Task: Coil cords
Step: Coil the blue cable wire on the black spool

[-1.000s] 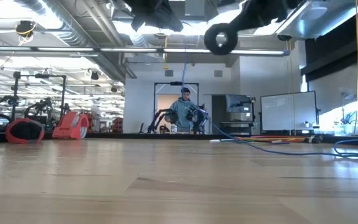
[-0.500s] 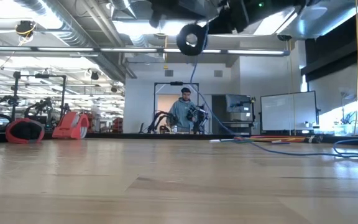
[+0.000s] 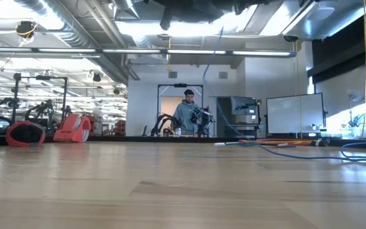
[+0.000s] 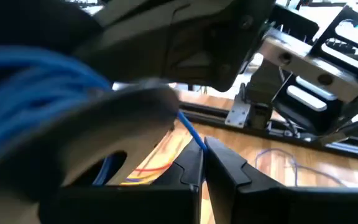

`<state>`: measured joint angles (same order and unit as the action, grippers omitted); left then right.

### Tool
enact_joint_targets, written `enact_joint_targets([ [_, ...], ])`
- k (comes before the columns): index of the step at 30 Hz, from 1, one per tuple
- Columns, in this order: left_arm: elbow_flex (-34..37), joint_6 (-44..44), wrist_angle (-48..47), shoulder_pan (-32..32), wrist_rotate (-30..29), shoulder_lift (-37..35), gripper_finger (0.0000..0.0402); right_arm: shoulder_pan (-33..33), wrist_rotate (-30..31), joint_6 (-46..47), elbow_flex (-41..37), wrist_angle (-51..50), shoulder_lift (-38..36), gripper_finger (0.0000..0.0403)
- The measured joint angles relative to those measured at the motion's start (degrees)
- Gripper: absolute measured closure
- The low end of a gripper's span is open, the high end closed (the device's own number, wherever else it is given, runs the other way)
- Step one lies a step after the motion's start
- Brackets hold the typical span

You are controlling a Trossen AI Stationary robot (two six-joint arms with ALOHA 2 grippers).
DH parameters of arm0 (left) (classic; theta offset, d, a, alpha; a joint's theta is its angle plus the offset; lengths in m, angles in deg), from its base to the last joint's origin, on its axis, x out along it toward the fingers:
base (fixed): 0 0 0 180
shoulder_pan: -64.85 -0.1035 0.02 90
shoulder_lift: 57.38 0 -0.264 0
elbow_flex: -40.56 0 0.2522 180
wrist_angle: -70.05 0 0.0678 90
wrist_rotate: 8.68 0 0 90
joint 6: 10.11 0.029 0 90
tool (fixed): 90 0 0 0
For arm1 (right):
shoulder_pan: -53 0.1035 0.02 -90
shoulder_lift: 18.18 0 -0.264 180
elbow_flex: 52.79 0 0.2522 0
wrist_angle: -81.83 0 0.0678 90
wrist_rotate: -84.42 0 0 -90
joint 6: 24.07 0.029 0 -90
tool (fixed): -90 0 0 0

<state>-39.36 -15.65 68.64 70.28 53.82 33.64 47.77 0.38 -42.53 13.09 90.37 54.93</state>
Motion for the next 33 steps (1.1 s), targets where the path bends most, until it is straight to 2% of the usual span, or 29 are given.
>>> enact_joint_targets([
  [13, -0.05, 3.35, 0.78, 0.2, 0.65, -0.04, 0.0399, -0.03, -7.12, 3.22, 6.54, -3.2, -1.22, 0.0397],
  [24, -0.03, 4.31, 1.64, 0.2, 1.02, 0.02, 0.0398, 0.02, -7.48, 3.28, 8.05, -7.07, -5.78, 0.0397],
  [33, 0.06, 4.31, 1.19, 0.17, 0.96, 0.11, 0.0399, 0.02, -7.18, 3.25, 11.09, -7.74, -6.66, 0.0397],
])
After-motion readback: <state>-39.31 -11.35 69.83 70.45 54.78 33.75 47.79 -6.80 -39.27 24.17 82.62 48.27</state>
